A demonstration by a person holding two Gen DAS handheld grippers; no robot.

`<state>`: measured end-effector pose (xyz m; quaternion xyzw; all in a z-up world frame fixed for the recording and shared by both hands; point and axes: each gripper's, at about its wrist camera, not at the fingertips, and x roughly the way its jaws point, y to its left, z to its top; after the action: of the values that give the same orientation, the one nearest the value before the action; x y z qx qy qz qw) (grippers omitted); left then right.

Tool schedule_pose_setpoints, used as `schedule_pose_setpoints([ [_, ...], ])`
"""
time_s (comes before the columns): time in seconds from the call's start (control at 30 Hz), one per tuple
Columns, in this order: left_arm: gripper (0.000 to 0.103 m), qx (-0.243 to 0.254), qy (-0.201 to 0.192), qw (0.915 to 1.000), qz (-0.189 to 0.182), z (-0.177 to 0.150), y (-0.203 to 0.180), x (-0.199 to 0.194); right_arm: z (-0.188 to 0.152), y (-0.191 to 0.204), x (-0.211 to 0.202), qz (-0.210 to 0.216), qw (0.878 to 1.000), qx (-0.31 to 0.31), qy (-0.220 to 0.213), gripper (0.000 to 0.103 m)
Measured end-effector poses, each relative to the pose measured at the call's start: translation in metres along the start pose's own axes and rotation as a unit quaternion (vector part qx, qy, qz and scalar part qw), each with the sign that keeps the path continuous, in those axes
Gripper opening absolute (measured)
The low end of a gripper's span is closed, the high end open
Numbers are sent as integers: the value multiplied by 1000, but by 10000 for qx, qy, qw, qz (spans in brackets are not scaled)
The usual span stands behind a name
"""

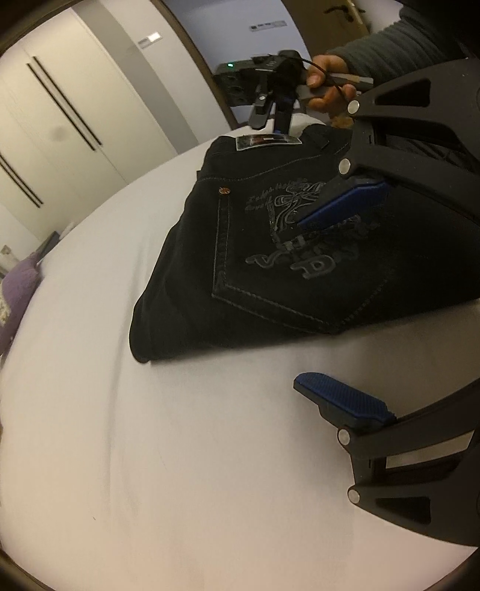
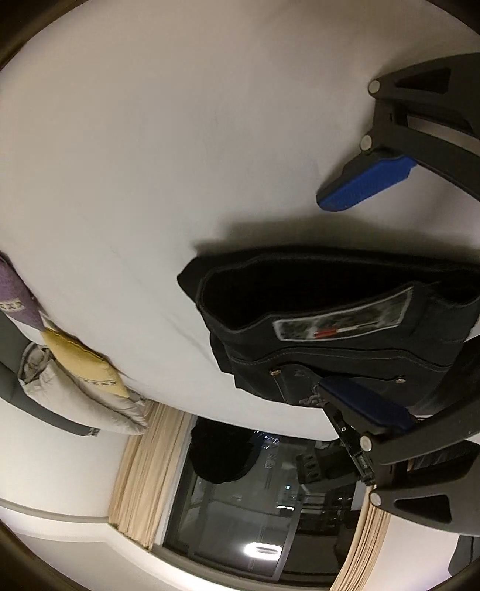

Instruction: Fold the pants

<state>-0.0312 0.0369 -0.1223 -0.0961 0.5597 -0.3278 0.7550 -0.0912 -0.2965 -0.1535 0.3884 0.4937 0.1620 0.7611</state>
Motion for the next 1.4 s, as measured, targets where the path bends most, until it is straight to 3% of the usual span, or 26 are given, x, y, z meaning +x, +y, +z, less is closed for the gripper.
schedule_pose_setpoints([
  [0.03,78,47,72,10000,2,2,-2,2,2,4,5,-30,10000,-28,63,91],
  [0.1,75,179,216,9996,30,3,-9,7,6,11,20,-41,9996,-115,236,77],
  [0.17,60,289,333,9990,31,3,-15,12,4,15,31,-159,9988,-214,405,74],
  [0.23,52,305,326,9990,61,4,-16,12,2,18,33,-212,9987,-280,372,70],
  [0.33,34,284,261,9992,41,4,-16,8,-1,13,30,-337,9987,-190,338,48],
  [0.43,28,548,221,9980,218,3,-28,6,-5,15,28,-457,9982,-301,257,39],
  [0.6,22,755,94,9963,399,4,-47,-3,-12,48,22,-1040,9900,-957,33,25],
  [0.8,21,770,-374,9960,257,23,-61,-41,-9,89,0,-1113,9813,-1531,-346,22],
  [0.93,21,965,-772,9917,348,53,-73,-74,14,117,-16,-983,9755,-1857,-651,22],
  [1.03,22,1039,-849,9898,482,78,-71,-81,40,130,-18,-993,9721,-1992,-738,22],
  [1.23,22,912,-788,9897,768,115,-57,-46,84,123,10,-1219,9706,-1967,-660,22],
  [1.4,23,754,-444,9913,980,126,-35,9,103,86,49,-1426,9771,-1529,-397,22],
])
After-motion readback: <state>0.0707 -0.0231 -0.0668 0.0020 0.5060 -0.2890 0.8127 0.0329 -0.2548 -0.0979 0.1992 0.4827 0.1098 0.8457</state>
